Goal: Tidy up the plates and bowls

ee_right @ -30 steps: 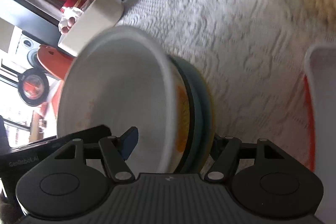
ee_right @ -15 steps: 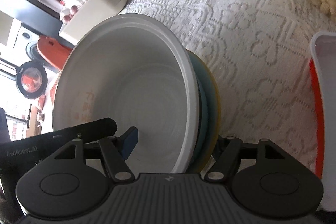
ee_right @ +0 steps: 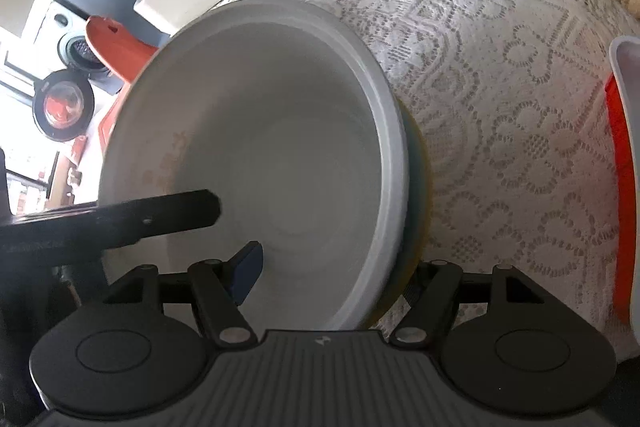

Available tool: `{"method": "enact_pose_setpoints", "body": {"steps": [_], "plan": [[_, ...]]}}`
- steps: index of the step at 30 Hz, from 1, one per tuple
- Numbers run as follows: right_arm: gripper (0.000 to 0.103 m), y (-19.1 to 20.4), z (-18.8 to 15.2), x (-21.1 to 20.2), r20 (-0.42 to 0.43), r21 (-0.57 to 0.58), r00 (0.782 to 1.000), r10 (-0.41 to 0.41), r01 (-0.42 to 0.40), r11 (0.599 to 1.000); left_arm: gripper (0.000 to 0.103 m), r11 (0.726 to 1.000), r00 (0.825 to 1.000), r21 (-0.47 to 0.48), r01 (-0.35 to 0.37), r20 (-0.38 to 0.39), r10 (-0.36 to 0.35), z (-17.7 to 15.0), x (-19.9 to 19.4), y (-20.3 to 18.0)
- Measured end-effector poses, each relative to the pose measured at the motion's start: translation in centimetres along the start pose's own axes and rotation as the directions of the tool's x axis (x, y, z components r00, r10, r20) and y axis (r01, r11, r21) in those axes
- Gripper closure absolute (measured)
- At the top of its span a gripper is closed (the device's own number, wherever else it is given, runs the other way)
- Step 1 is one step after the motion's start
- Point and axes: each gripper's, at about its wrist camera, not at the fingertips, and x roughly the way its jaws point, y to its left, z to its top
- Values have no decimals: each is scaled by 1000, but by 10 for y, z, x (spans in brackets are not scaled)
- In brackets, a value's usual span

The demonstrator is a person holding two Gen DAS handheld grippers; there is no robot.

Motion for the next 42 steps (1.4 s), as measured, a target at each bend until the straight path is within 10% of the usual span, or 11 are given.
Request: {"method": "enact_pose_setpoints", "body": {"steps": [14,42], "plan": [[32,5,6,-17,169,-58,980,-106,118,991,51,1000,1000,4,-7,-22,7,1,9,-1],[31,3,13,-6,101,-11,993,-65,67,998,46,995,994,49,-88,-56,90,13,18,-19]]}}
